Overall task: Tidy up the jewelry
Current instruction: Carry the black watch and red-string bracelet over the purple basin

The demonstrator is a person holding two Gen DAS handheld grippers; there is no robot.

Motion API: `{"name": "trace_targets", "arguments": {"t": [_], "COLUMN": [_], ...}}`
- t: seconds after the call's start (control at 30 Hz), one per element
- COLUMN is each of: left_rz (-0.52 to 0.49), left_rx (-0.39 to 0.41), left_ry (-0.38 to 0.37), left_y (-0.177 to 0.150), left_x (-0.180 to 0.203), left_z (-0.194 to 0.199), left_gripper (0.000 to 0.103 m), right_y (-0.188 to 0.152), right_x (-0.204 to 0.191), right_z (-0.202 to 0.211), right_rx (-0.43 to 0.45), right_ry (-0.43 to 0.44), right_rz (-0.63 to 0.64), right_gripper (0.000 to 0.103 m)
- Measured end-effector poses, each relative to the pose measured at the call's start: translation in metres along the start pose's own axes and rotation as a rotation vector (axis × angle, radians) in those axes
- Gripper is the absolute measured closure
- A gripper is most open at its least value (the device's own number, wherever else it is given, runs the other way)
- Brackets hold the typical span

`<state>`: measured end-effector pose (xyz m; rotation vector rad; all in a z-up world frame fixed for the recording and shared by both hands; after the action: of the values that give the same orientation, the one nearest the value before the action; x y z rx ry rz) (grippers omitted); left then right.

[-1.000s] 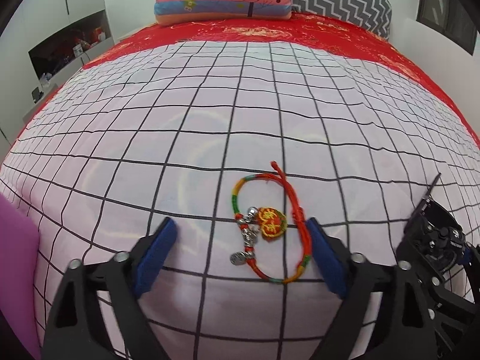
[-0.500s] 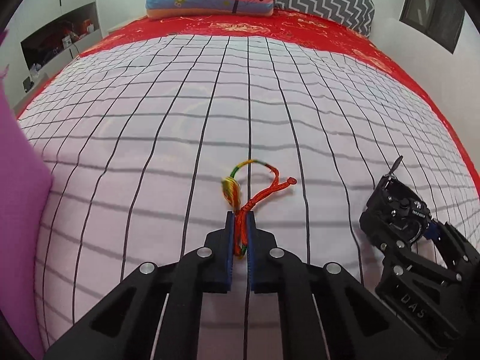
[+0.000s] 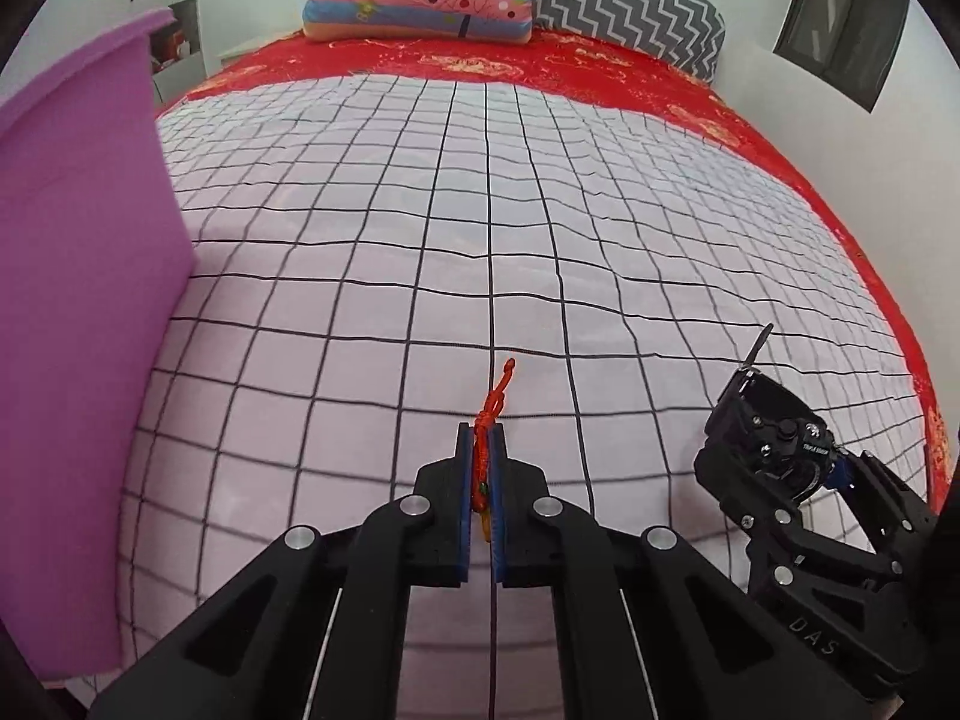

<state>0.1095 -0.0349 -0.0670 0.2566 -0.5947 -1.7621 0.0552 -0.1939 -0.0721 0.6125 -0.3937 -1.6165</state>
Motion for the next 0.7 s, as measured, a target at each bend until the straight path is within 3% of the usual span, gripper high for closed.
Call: {"name": "trace_targets", "arguments": {"t": [0.37, 0.7], "left_rz": [0.026, 0.063], "left_rx": [0.079, 0.192], "left_ry": [-0.010, 0.045], "left_y": [-0.021, -0.018], "left_x": [-0.018, -0.048], "left_z": [0.081, 0.163], "left_gripper": [0.098, 0.098], "right_y": [-0.005, 0.027], "right_x": [-0.041, -0.102], "right_z": [0.067, 0.115], "right_rx": [0.066, 0.153], "right_ry": [0.051, 0.141], "right_rz": [0.049, 0.153], "right_gripper": [0.036, 0.036]}}
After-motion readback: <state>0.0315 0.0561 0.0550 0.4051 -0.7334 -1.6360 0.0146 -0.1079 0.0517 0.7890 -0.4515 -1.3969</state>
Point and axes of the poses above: each gripper's, at about its wrist camera, not at the fingertips, and z roughly against the way its jaws point, x to its right, y to its top, the point moved 1 cm from there along -z, roughly the way its jaws point, and after that the axes turned 3 degrees about -x, right-handed, at the moved point
